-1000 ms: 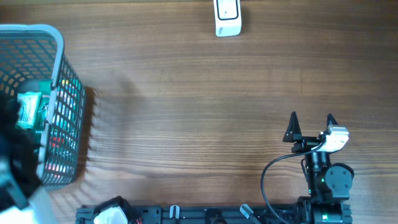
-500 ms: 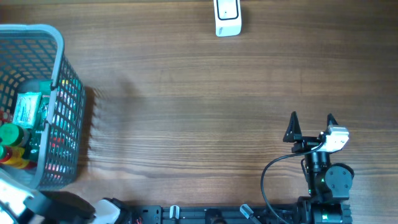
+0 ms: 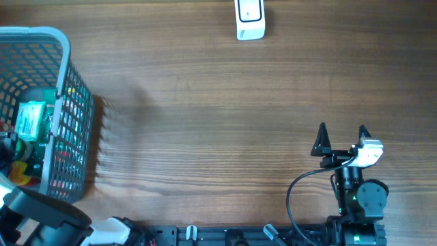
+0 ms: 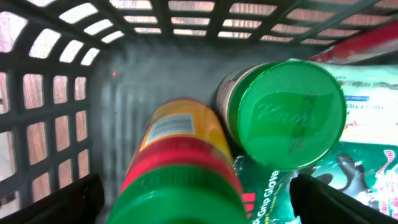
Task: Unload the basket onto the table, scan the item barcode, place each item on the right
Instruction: 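Reach the left gripper into the basket and grasp the green-capped bottle, then carry the bottle with the left gripper and set it upright on table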
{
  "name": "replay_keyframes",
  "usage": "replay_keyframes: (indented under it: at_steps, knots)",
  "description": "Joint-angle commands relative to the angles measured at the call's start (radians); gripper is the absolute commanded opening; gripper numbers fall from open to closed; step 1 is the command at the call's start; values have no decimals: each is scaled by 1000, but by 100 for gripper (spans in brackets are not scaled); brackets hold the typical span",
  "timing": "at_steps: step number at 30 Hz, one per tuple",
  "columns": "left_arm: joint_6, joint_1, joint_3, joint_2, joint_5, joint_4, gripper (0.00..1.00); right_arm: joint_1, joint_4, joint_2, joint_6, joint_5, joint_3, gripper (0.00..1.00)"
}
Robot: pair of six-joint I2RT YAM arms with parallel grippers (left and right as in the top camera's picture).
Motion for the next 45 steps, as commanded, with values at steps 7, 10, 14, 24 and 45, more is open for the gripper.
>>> replay_keyframes:
  at_steps: [7,10,14,24,45]
  knots:
    - [-9,5,-46,2,5,24,39,-3,6,2,-13,14,-1,100]
    - [-8,5,-37,-29,5,22,38,-3,6,2,-13,14,-1,100]
    - [-9,5,51,-103,6,-25,39,-3,6,2,-13,14,-1,100]
    - [-15,3,269,-384,215,-64,40,-3,6,2,-12,14,-1,99]
    - [61,-996,267,-352,419,7,43,-3,6,2,-12,14,-1,100]
